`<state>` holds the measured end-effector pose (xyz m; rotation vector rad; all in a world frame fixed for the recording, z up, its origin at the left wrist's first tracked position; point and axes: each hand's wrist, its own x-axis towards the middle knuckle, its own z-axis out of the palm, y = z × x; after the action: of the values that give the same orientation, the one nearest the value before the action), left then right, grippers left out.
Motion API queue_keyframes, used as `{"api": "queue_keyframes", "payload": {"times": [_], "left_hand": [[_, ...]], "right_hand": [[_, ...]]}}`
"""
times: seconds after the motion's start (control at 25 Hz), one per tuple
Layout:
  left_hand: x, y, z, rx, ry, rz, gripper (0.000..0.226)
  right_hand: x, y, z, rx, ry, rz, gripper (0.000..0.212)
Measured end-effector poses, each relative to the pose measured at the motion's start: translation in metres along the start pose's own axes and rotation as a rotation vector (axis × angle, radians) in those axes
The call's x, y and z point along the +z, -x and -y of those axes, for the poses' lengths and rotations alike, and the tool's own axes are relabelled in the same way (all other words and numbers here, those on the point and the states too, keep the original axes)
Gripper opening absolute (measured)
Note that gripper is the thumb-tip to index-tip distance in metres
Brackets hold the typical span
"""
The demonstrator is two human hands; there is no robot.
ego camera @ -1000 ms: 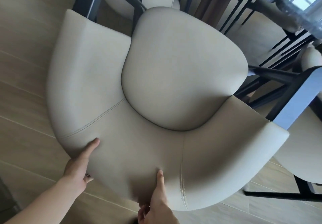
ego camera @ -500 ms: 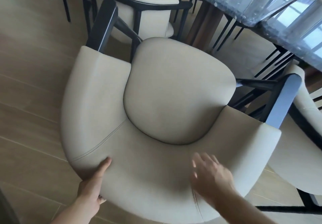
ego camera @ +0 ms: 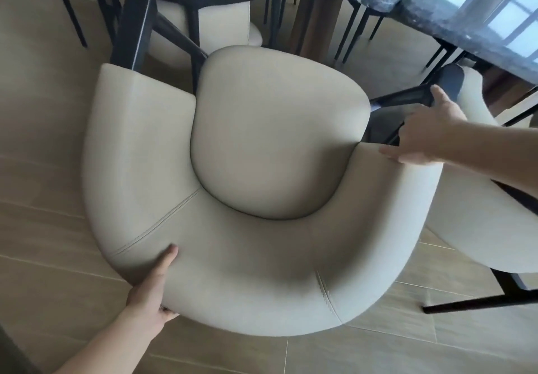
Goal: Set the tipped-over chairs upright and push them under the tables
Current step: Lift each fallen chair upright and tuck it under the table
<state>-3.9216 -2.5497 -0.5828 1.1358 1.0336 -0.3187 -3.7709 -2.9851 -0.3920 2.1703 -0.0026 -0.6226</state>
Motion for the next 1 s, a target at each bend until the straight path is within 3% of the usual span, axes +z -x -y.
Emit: {"api": "queue_keyframes", "payload": {"times": [0.48,1.0], "left_hand": [[-0.025,-0.008,0.022,-0.129,0.002,-0.034,0.084],[-0.046,-0.04,-0.021,-0.096,-0.134,-0.087,0.115]], "right_hand": [[0.003,0.031,0.026,0.057,-0.09,0.137,0.081],[0.003,0.053,0.045,0.008,-0.132,0.198,0.074]]}}
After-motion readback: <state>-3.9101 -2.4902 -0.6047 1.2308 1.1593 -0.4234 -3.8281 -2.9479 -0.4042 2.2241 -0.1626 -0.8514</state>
